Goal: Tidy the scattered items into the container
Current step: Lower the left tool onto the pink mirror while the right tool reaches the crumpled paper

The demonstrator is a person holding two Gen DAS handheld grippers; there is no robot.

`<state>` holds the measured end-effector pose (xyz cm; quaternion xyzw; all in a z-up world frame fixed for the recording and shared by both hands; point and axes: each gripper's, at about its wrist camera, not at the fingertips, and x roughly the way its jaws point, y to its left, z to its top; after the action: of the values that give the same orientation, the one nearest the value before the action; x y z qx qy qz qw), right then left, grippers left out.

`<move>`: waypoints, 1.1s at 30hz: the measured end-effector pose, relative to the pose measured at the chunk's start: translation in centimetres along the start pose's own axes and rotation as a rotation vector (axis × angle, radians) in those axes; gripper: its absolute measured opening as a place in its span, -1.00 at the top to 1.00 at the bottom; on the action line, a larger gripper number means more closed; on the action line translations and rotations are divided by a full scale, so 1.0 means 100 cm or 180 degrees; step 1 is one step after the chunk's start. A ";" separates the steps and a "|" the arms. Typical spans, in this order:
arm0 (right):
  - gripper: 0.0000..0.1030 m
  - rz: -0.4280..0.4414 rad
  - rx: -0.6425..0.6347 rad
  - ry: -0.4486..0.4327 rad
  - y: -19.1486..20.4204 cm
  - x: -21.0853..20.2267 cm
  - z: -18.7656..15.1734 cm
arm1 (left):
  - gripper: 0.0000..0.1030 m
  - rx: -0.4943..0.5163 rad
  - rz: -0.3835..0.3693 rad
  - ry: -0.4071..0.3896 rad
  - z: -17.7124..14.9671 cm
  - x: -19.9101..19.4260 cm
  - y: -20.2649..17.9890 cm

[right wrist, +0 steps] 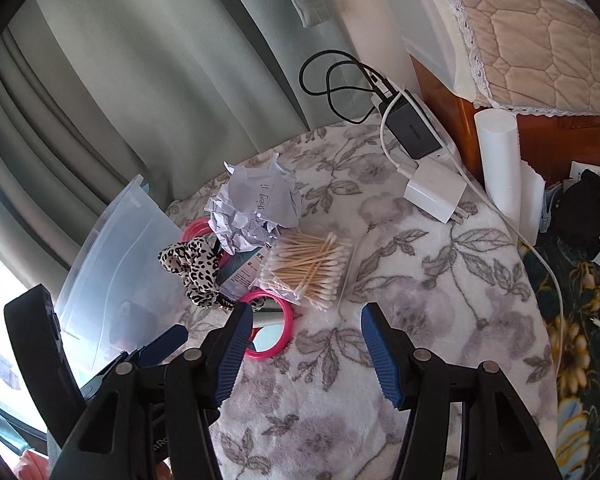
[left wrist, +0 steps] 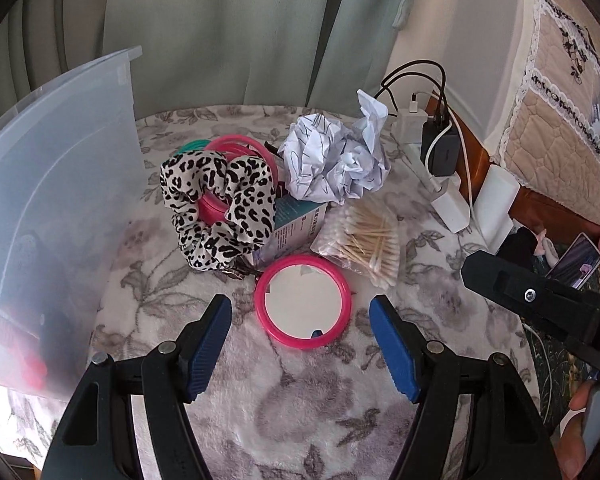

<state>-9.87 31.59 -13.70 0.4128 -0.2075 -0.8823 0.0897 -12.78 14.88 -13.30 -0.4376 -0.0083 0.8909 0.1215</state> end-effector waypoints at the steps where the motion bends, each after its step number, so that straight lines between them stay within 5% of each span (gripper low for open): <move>1: -0.18 -0.0009 0.0002 0.0016 -0.001 0.003 0.001 | -0.41 -0.0015 -0.0009 0.0021 0.000 0.004 0.000; 15: -0.18 -0.0089 0.0028 0.0166 -0.014 0.027 0.005 | -0.41 -0.0021 0.0097 0.0384 -0.003 0.050 -0.006; 18: -0.30 -0.0065 0.0011 0.0171 -0.014 0.032 0.009 | -0.41 0.0030 0.0124 0.0463 -0.004 0.058 -0.010; 33: -0.31 0.0125 -0.0404 0.0074 0.015 0.060 0.064 | -0.41 0.0017 0.0212 0.0369 0.004 0.067 -0.011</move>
<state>-18.61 30.16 -13.54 0.4124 -0.1581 -0.8869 0.1354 -16.83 17.53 -18.09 -0.4882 0.0157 0.8676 0.0932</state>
